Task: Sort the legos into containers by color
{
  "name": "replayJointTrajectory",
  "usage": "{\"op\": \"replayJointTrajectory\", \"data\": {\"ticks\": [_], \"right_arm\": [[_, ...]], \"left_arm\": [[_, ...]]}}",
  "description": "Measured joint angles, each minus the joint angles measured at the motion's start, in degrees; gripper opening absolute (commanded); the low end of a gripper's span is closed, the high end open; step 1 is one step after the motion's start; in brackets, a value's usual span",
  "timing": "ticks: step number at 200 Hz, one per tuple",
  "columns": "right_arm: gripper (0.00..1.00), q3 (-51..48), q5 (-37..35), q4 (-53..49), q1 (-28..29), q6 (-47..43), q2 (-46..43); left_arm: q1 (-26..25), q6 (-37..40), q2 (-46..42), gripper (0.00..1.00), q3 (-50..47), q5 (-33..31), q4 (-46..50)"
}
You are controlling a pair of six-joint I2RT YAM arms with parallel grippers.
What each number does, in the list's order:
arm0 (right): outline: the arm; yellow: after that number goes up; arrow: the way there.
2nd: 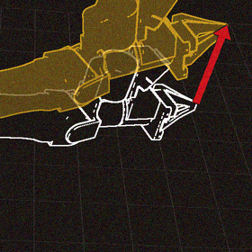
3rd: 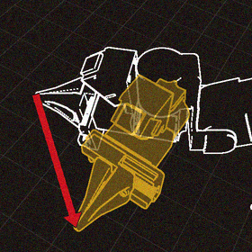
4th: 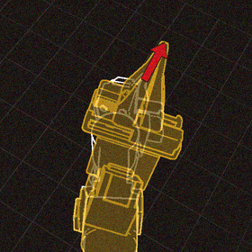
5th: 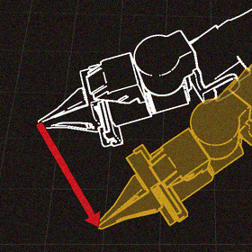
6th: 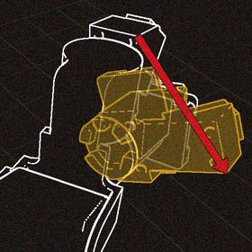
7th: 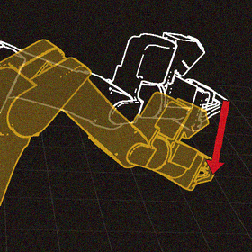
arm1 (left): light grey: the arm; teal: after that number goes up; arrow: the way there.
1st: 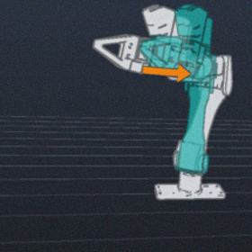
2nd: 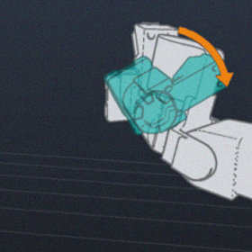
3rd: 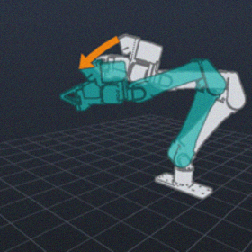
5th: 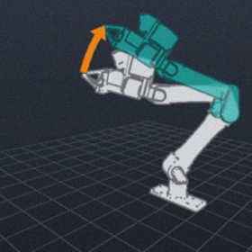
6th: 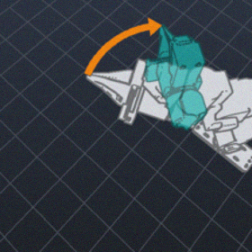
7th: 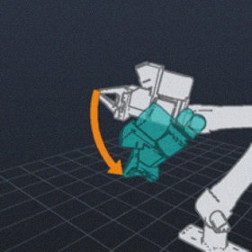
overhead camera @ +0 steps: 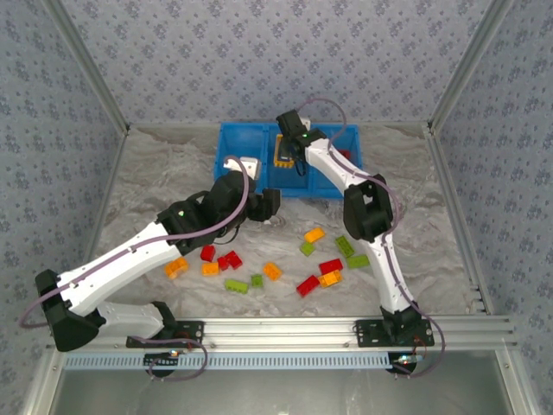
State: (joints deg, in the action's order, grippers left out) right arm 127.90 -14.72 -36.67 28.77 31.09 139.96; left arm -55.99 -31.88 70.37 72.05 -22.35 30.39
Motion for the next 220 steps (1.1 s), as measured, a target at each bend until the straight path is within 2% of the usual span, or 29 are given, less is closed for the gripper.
{"op": "replayJointTrajectory", "data": {"ticks": [28, 52, 82, 125, 144, 174, 220], "right_arm": [[0.00, 1.81, 1.95, -0.07, 0.09, -0.07, 1.99], [0.17, 1.92, 3.04, -0.50, 0.07, -0.39, 2.03], [0.27, 2.14, 4.55, -0.48, -0.04, -1.27, 2.01], [0.29, 0.61, 5.11, -0.70, 0.22, -2.36, -0.92], [0.29, -0.96, 4.74, -0.59, 0.48, -3.45, -5.40], [0.30, -6.58, 3.37, 1.77, 1.44, -5.49, -17.07], [0.35, -22.58, 0.52, 8.24, 4.22, -8.98, -37.79]], "left_arm": [[0.00, 0.00, 0.00, 0.72, 0.00, 0.00, 0.00], [0.00, -0.02, -0.04, 0.72, -0.07, 0.02, 0.00], [0.00, -0.04, -0.20, 0.72, -0.66, 0.02, 0.24], [0.00, -0.55, -0.22, 0.72, -1.42, 0.02, 1.51], [0.00, -1.22, -0.37, 0.72, -1.42, 0.02, 2.51], [0.09, -2.95, -1.01, 0.72, -1.51, 0.02, 5.07], [2.03, -5.60, -4.55, 0.72, -1.77, 1.14, 9.77]]}}
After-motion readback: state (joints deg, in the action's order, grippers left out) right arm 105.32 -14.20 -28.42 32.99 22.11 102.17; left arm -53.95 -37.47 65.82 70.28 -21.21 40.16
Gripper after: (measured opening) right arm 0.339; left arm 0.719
